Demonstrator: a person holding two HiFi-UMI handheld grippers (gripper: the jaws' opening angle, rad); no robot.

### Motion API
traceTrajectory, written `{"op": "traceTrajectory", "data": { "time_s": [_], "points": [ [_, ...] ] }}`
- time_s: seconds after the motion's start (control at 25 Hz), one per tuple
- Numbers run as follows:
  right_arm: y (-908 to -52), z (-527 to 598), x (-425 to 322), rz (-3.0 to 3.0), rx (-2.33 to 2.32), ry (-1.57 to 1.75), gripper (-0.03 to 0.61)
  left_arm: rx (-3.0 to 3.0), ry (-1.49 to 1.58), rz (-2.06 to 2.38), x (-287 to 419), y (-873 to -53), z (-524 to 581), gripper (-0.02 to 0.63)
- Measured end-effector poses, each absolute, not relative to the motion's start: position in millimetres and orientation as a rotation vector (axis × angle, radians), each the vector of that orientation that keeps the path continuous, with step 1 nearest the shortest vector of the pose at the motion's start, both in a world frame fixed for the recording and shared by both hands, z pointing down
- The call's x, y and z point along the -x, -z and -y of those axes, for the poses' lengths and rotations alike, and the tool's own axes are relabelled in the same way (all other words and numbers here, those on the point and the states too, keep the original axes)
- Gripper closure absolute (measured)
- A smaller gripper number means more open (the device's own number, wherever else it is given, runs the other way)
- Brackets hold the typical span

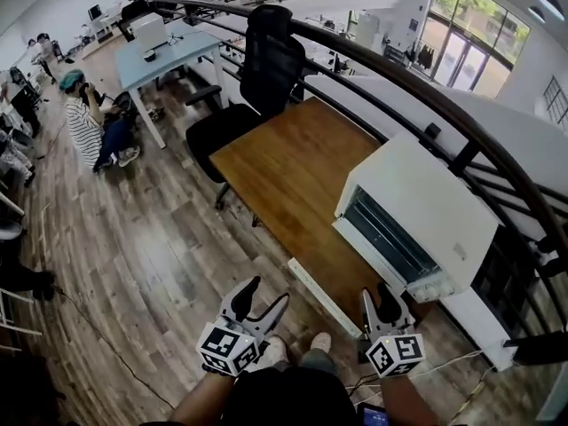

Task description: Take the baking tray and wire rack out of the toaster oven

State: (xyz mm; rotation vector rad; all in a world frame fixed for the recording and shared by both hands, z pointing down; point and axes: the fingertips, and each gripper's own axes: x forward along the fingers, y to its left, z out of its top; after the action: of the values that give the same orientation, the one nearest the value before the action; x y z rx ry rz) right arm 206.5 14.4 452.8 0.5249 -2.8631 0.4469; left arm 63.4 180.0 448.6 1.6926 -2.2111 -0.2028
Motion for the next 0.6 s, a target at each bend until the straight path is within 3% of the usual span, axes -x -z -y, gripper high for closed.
{"op": "traceTrajectory", "data": {
  "time_s": [0.6],
  "points": [
    [-463.2, 58.4, -311.2, 2.742, -0.925, -0.534, 0.434, -1.919, 0.128, 1.882, -116.1, -464.4, -35.4, 0.326]
  ]
}}
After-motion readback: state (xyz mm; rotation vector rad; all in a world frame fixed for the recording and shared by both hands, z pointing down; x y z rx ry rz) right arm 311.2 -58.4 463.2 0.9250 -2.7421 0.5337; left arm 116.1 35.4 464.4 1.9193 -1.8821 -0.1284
